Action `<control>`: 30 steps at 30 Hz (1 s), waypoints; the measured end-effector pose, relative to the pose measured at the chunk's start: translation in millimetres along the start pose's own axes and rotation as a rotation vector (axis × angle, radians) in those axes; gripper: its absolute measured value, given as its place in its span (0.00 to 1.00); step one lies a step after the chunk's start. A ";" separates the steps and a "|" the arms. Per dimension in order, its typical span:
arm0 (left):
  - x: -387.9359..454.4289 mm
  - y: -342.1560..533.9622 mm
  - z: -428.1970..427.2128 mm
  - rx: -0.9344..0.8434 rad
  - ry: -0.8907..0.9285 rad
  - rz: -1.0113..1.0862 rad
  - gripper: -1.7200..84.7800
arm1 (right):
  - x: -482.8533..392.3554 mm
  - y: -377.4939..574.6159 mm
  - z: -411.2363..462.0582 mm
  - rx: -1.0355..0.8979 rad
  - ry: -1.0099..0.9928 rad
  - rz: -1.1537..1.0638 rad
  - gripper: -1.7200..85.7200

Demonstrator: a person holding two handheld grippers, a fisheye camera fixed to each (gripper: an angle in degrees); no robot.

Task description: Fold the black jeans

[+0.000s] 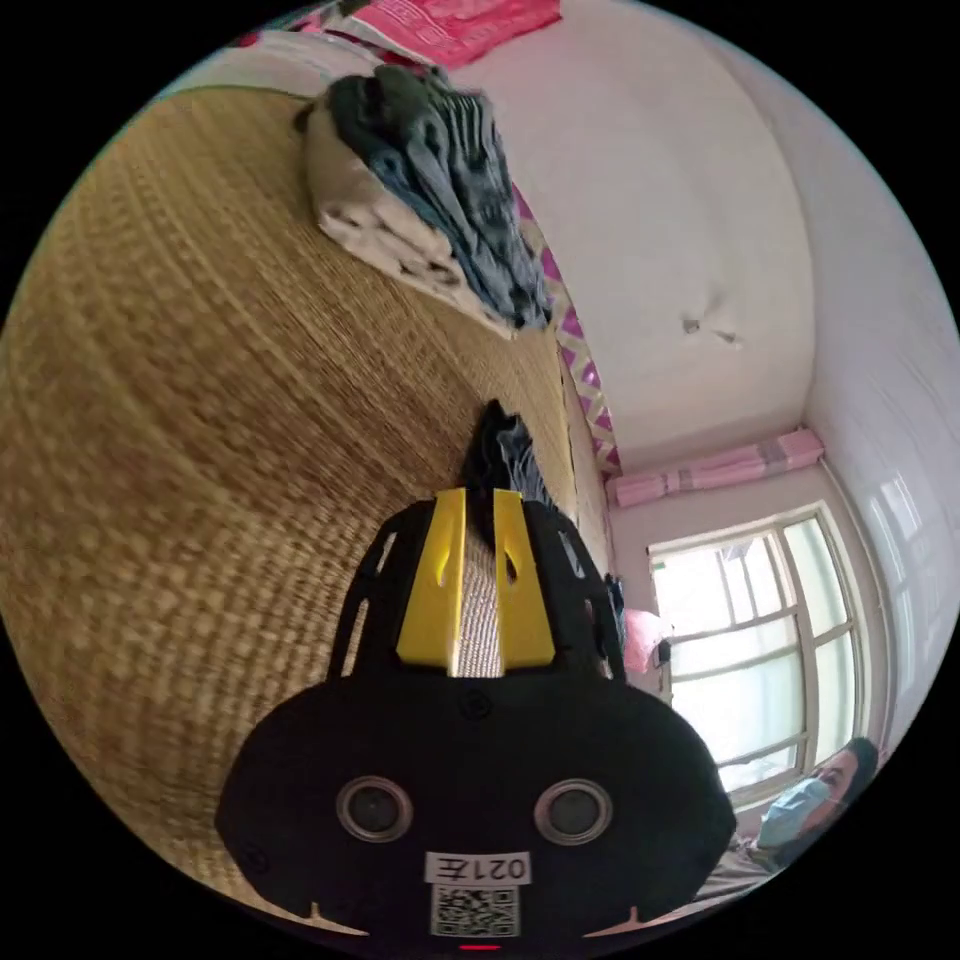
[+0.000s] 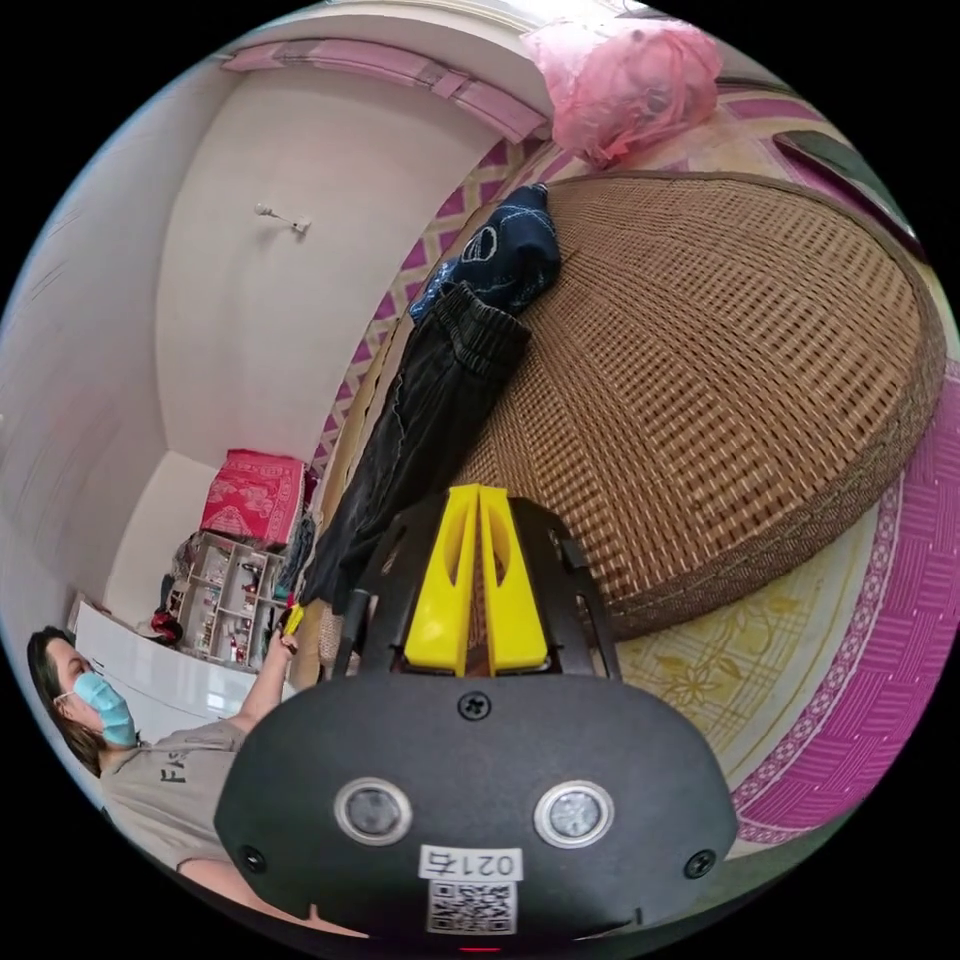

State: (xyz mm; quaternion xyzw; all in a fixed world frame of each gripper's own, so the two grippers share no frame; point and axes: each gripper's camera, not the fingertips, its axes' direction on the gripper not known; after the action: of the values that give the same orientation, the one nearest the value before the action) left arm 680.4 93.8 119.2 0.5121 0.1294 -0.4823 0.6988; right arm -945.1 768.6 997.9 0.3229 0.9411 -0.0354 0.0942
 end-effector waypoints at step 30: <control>379.6 92.9 433.5 -0.720 -0.235 1.329 0.16 | -442.0 -240.8 432.9 -0.937 0.572 -1.281 0.08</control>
State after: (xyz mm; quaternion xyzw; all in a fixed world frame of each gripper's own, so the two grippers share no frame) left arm 809.9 -475.3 109.6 0.1682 -0.1317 0.0602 0.9751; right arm -684.2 257.8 663.6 -0.3493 0.8474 0.3951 -0.0618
